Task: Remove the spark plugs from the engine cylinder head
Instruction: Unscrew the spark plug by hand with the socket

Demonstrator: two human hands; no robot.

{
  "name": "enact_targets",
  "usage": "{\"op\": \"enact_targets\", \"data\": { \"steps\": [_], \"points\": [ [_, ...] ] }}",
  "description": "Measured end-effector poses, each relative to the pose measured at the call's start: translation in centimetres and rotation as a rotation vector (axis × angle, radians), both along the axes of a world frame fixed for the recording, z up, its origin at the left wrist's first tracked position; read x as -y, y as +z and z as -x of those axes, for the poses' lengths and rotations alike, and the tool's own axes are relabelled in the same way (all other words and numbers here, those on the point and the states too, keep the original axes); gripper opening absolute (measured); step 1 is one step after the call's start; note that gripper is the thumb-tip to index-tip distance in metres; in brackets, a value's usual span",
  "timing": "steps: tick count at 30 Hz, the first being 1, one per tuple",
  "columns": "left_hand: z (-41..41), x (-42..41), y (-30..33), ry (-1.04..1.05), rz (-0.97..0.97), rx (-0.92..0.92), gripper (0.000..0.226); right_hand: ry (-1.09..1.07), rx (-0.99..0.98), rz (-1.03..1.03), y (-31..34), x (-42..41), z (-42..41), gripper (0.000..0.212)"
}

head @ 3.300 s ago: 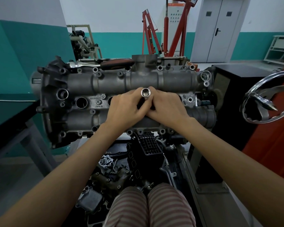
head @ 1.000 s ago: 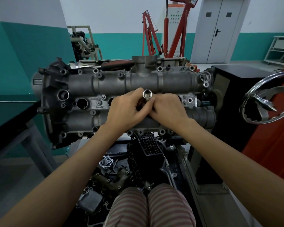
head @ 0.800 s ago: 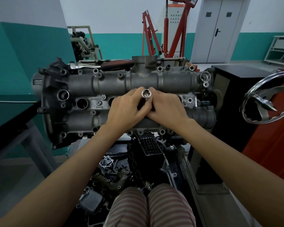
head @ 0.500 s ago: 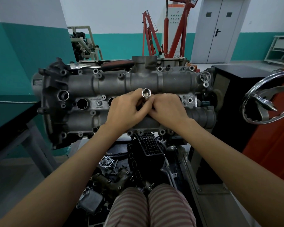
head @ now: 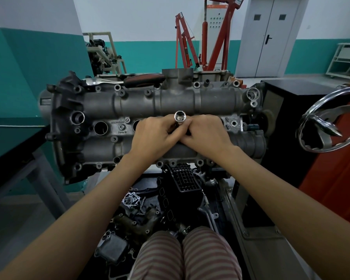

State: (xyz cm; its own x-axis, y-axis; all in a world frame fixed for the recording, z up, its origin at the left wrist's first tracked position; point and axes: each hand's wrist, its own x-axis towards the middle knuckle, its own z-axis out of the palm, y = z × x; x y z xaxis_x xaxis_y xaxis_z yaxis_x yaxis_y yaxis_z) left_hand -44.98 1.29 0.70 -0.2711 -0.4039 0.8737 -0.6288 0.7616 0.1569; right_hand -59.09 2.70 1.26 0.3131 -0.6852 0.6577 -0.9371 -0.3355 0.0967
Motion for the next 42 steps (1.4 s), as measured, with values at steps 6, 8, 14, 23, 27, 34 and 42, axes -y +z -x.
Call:
{"op": "enact_targets", "data": {
  "steps": [6,8,14,23,27,34,42],
  "points": [
    [0.17,-0.26,0.07,-0.054,-0.053,0.019,0.021,0.022,-0.028,-0.002,0.04,-0.06,0.02,0.028],
    [0.22,-0.32,0.13,-0.050,-0.053,0.019,0.019,0.024,-0.010,0.003,0.00,0.00,-0.07,0.030],
    [0.01,-0.20,0.19,-0.020,-0.041,-0.012,0.042,-0.007,0.020,0.016,-0.03,0.08,-0.02,0.043],
    [0.24,-0.44,0.17,-0.023,-0.020,0.021,0.023,0.022,0.010,-0.007,0.13,-0.14,-0.07,0.025],
    [0.18,-0.27,0.21,-0.009,-0.055,0.011,0.023,0.022,0.053,0.015,0.05,-0.03,-0.14,0.032],
    [0.11,-0.09,0.15,-0.009,-0.021,-0.009,0.040,-0.030,-0.008,-0.011,0.11,0.08,-0.02,0.037],
    [0.28,-0.29,0.22,0.000,-0.038,0.035,0.019,0.033,0.038,0.000,-0.01,0.21,-0.04,0.027]
  ]
}}
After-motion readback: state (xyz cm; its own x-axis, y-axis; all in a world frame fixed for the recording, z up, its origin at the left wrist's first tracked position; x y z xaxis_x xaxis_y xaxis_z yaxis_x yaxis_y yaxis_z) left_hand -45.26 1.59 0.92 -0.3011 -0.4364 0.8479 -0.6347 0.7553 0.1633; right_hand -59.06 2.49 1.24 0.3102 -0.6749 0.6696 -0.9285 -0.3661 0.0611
